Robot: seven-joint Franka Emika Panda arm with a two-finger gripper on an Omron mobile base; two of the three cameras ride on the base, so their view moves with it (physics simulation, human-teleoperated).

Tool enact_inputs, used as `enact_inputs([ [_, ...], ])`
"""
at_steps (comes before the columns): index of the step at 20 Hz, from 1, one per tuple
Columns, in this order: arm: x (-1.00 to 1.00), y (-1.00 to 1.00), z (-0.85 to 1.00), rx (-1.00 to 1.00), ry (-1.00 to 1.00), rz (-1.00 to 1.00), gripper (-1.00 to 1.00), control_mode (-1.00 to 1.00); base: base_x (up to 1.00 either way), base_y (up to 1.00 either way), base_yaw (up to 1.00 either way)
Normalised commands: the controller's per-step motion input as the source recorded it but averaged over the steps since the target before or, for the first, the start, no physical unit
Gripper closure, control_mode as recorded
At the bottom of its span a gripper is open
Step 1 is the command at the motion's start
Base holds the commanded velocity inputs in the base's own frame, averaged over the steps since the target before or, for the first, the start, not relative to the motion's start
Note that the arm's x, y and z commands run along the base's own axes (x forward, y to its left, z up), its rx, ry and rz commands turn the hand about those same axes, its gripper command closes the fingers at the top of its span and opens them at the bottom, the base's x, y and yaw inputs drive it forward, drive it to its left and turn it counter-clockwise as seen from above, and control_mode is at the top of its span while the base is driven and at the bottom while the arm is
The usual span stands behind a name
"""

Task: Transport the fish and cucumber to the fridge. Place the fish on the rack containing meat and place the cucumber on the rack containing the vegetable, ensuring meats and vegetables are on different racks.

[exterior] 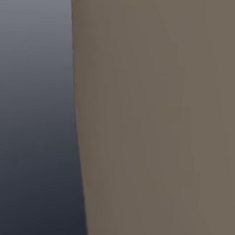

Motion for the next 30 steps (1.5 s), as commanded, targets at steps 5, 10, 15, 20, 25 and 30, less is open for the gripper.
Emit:
enact_inputs([
  [5,0.00,0.00,0.00,0.00,0.00,0.00,1.00,1.00,1.00,0.46,-0.44],
  [10,0.00,0.00,0.00,0.00,0.00,0.00,1.00,1.00,1.00,0.63,-0.50],
  [15,0.00,0.00,0.00,0.00,0.00,0.00,1.00,1.00,1.00,0.96,-0.55],
  [20,0.00,0.00,0.00,0.00,0.00,0.00,1.00,1.00,1.00,0.98,-0.58],
  [25,0.00,0.00,0.00,0.00,0.00,0.00,1.00,1.00,1.00,0.89,-0.65],
  [30,0.00,0.00,0.00,0.00,0.00,0.00,1.00,1.00,0.99,0.90,-0.66],
])
